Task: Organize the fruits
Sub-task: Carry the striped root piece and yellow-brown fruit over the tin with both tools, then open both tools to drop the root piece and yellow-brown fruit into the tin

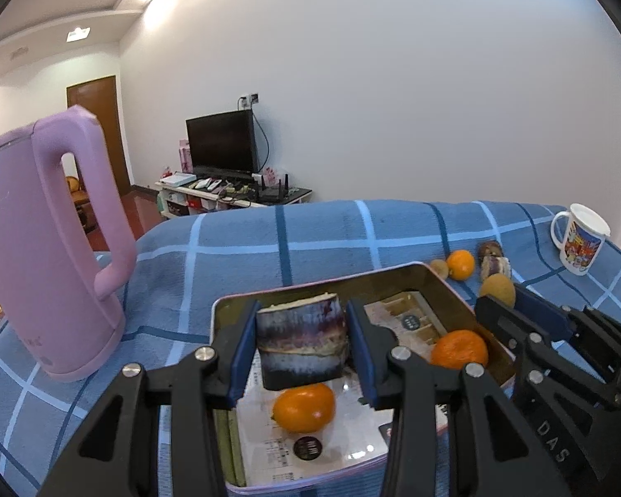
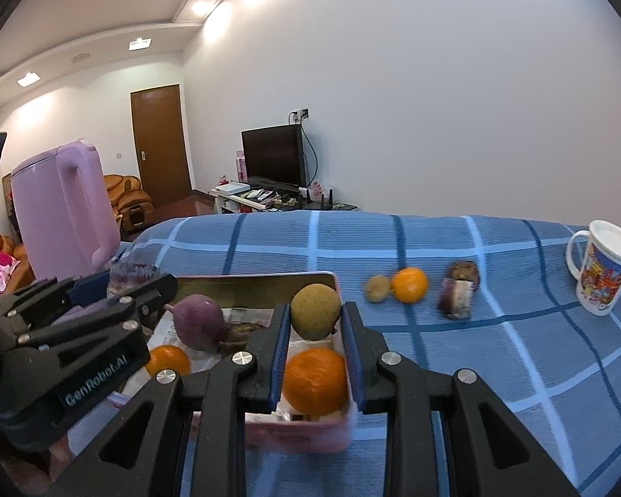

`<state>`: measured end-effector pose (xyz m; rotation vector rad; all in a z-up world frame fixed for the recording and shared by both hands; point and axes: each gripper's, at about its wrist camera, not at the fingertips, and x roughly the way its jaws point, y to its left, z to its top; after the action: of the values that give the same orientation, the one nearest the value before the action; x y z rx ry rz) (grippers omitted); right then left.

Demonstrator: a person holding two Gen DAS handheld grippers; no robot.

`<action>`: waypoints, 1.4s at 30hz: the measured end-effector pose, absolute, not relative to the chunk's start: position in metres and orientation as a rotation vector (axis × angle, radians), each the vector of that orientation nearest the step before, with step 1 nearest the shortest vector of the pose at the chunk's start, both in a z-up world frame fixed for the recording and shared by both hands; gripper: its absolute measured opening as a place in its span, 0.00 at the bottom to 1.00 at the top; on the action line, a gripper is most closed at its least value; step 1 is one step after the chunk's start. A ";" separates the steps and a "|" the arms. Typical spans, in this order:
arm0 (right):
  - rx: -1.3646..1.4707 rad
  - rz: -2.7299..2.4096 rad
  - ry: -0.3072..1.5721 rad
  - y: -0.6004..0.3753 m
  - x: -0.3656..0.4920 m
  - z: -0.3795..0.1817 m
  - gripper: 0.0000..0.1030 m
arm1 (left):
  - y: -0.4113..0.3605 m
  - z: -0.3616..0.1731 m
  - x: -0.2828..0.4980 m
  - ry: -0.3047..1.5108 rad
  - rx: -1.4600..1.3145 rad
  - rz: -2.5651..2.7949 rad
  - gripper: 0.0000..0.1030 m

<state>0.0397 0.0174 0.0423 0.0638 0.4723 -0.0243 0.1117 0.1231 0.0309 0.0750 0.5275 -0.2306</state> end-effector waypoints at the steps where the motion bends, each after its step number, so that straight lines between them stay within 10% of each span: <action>1: 0.062 -0.019 0.472 0.022 0.042 0.042 0.26 | 0.125 0.031 0.113 0.531 0.070 -0.229 0.42; 42: 0.231 0.112 0.708 0.030 0.123 0.011 0.27 | 0.120 -0.002 0.133 0.654 0.264 -0.083 0.43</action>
<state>0.1225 0.0299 0.0112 0.2309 0.7082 0.1118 0.1328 0.1203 -0.0019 0.2635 0.6543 -0.0829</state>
